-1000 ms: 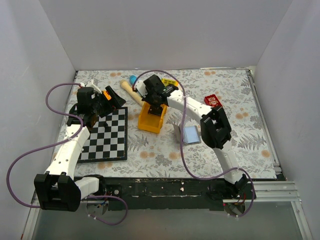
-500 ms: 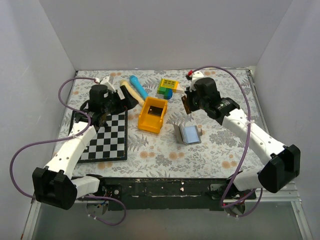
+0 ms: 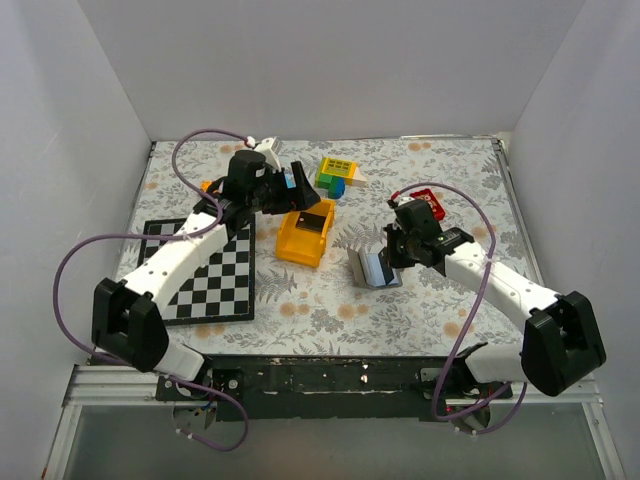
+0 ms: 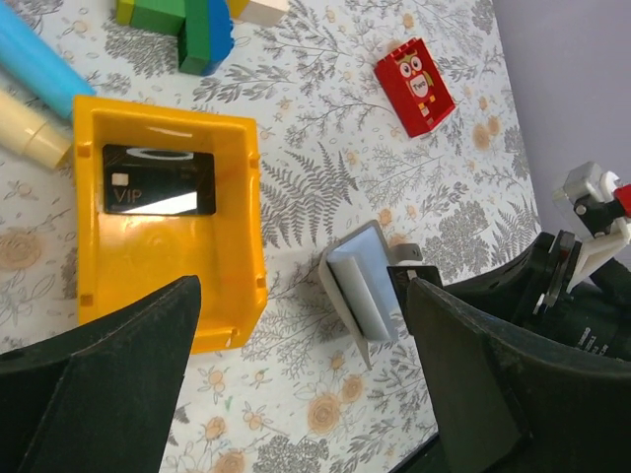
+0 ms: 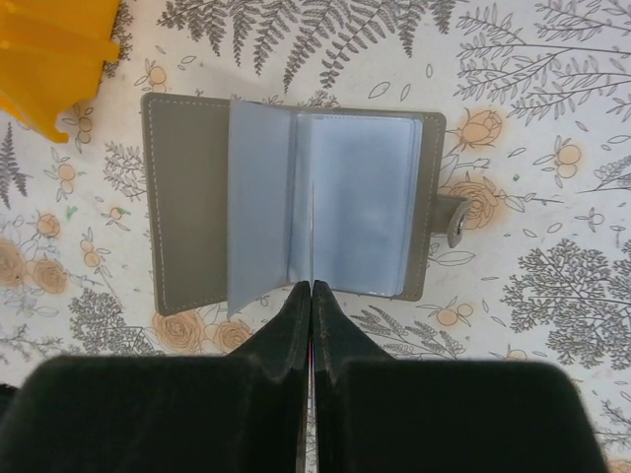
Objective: Put the credit cards into the card holder
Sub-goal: Insert the credit card into the card holder.
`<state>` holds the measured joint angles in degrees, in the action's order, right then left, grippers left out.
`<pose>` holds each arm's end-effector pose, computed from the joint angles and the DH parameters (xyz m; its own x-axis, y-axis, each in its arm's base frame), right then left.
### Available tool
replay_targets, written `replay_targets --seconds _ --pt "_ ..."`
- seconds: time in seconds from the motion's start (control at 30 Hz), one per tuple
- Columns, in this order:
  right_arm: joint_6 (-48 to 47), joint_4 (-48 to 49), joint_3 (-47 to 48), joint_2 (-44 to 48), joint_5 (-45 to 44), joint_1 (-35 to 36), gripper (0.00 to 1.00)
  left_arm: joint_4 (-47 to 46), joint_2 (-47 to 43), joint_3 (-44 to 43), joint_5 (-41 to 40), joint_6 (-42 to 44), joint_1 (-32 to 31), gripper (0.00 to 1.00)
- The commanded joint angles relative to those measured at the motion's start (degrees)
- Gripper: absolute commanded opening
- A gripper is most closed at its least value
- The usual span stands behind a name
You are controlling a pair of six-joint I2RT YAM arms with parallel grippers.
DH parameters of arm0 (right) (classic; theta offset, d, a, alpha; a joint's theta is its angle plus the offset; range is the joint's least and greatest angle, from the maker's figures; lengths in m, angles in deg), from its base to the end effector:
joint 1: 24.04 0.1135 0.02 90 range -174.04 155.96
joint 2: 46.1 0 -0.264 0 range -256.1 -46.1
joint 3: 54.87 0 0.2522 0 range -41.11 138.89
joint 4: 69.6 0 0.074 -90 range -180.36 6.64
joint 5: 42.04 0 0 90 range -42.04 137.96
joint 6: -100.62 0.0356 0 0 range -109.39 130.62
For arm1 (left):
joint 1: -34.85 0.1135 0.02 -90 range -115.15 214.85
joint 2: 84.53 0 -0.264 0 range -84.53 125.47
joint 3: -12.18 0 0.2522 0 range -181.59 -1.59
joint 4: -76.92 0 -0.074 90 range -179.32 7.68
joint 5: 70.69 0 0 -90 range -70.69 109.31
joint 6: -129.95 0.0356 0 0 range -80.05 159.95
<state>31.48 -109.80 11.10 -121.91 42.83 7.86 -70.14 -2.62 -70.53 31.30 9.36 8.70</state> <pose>0.2344 0.1421 0.2424 -0.7781 -0.0666 -0.6246 -0.2145 0.9627 0.1647 0.2904 -0.1508 0.3205 -0.7108 -0.2056 -0.6727 0.2640 0.8084 -0.5260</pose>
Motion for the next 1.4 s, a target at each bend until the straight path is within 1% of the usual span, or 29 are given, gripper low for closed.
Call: replay_targets --seconds 0.0,0.13,0.4,0.53,0.67,0.7,0.87,1.07,1.2,1.37 --pt "1.0 7.3 -3.6 3.3 9.0 -1.8 0.01 -0.5 3.9 -6.2 2.2 2.6 -2.8 0.84" --pt "0.1 10.9 -6.1 3.0 14.5 -2.7 0.01 0.0 7.9 -9.9 2.3 2.9 -6.0 0.76" --pt "-1.3 14.4 -6.2 -1.2 23.2 -2.9 0.01 0.1 11.6 -11.7 2.2 2.0 -9.6 0.47" --pt "-1.8 14.7 -6.3 -2.1 24.0 -2.8 0.01 0.0 12.2 -10.7 1.8 1.1 -11.2 0.31" --pt "-1.9 15.3 -7.0 -3.4 23.8 -2.8 0.01 -0.5 12.6 -8.9 1.3 0.3 -13.0 0.19" --pt "-1.7 15.3 -7.2 -3.8 23.5 -3.0 0.01 -0.6 12.7 -8.5 1.0 0.2 -13.5 0.17" --pt "-0.7 15.1 -7.3 -5.4 22.3 -2.9 0.01 -2.1 12.1 -5.2 0.1 -1.2 -15.3 0.14" --pt "0.8 14.7 -7.3 -6.8 20.5 -3.0 0.01 -5.3 11.3 -0.1 -1.1 -3.6 -16.8 0.14" --pt "1.8 14.9 -7.5 -7.8 20.5 -2.9 0.01 -7.8 10.3 4.0 -1.4 -5.4 -17.1 0.13" --pt "2.6 15.7 -7.9 -8.7 21.2 -3.0 0.01 -9.4 10.1 6.2 -2.0 -6.7 -18.1 0.13"
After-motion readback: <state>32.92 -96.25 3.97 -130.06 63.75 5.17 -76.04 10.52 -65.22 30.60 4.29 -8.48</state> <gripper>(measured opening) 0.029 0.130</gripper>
